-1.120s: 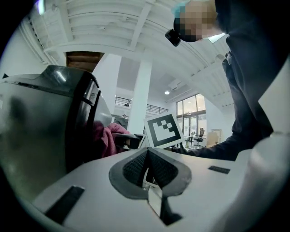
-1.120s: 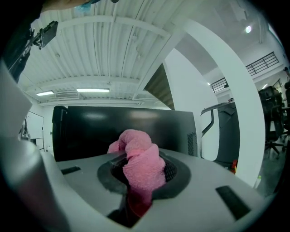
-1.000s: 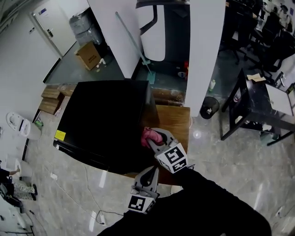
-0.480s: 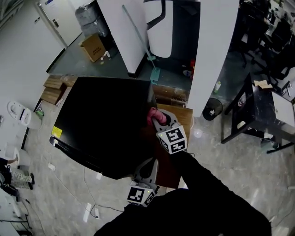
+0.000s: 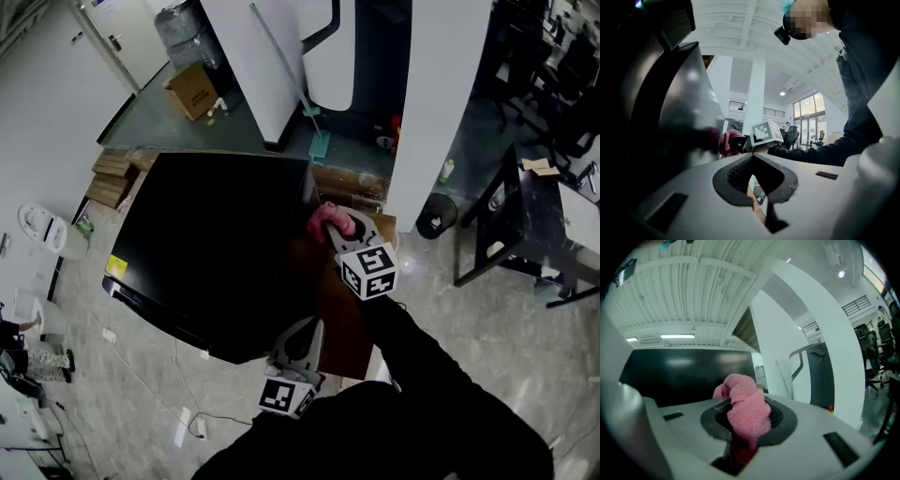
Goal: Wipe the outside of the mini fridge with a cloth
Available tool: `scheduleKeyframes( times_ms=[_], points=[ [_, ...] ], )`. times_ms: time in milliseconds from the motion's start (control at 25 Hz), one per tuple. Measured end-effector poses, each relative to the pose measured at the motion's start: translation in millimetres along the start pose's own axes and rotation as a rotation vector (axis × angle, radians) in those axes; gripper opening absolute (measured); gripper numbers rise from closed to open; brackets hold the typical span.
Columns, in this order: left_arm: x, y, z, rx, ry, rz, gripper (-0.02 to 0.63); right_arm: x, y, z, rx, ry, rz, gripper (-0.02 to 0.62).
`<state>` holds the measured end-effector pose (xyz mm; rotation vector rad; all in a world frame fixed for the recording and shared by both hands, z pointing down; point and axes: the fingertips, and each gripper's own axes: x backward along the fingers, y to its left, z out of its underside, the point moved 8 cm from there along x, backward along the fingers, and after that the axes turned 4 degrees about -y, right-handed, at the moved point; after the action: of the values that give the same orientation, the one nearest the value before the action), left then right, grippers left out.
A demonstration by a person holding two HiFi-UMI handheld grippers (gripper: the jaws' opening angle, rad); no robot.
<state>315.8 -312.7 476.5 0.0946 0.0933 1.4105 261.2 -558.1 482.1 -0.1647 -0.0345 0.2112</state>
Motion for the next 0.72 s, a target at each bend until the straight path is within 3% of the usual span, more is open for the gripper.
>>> scheduleKeyframes(
  times_ms=[280,440,720],
  points=[
    [22,-8,21,-0.024,0.021,0.065,0.006,82,30,36,0.025,0.029,-0.030,0.084],
    [41,-14,36,-0.017,0.058,0.080,0.006,118,54,72,0.042,0.113,-0.061,0.084],
    [85,-9,81,0.014,0.127,0.040,0.006,143,111,147,0.012,0.281,-0.170,0.084]
  ],
)
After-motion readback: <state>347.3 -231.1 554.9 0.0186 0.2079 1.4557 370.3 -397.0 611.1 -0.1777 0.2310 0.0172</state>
